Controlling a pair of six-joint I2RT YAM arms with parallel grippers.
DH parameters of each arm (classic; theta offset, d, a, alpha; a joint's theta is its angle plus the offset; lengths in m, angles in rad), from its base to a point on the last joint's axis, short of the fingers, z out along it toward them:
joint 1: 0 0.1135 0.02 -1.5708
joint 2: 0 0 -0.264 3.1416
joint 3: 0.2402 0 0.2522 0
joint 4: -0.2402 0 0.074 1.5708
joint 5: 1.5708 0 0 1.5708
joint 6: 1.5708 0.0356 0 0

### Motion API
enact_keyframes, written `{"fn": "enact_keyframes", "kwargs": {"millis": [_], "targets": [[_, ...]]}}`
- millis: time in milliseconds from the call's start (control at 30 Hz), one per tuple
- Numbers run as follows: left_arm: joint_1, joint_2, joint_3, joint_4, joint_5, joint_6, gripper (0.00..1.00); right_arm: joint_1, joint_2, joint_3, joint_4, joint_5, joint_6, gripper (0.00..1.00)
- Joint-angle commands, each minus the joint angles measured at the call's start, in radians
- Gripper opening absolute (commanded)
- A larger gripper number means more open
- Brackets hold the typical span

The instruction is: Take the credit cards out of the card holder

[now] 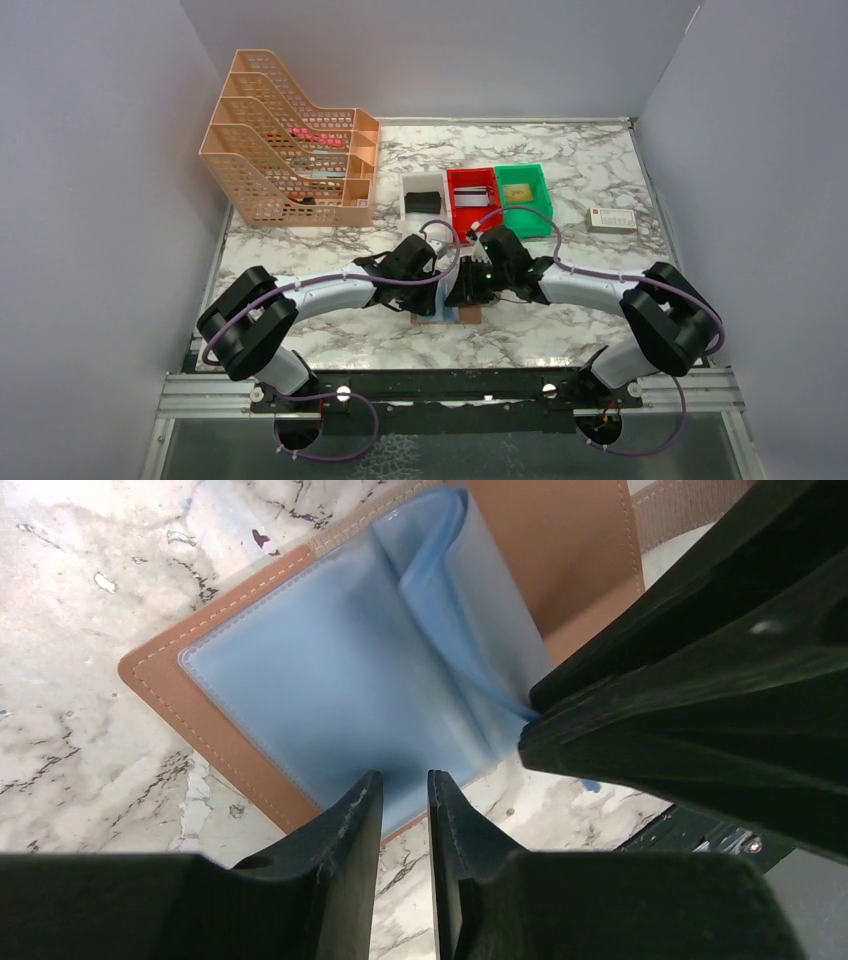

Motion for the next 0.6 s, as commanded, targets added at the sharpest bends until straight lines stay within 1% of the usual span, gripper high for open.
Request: {"fn": "enact_keyframes", "kwargs": {"millis": [0, 67, 233, 300, 400, 467, 567], "targets": [[-0.008, -0.032, -0.017, 0.011, -0.028, -0.004, 0.26, 0.038, 0.048, 0.020, -0.018, 0.066, -0.022, 0.17], [-0.007, -0.032, -0.018, 0.011, -0.029, -0.004, 0.26, 0.042, 0.054, 0.014, -0.001, 0.073, -0.007, 0.16], [-0.007, -0.032, -0.020, 0.014, -0.029, -0.001, 0.25, 0.042, 0.054, 0.029, -0.049, 0.147, -0.028, 0.16], [-0.007, -0.035, -0.020, 0.012, -0.031, -0.001, 0.25, 0.042, 0.058, 0.051, -0.111, 0.212, -0.036, 0.18], [-0.008, -0.043, -0.021, 0.011, -0.034, -0.001, 0.25, 0.042, 0.056, 0.073, -0.202, 0.363, -0.034, 0.19], [-0.008, -0.054, -0.022, 0.009, -0.040, 0.000, 0.25, 0.042, 0.047, 0.087, -0.250, 0.432, -0.045, 0.21], [-0.007, -0.086, -0.020, 0.000, -0.066, -0.002, 0.25, 0.042, -0.014, 0.083, -0.271, 0.463, -0.070, 0.27]]}}
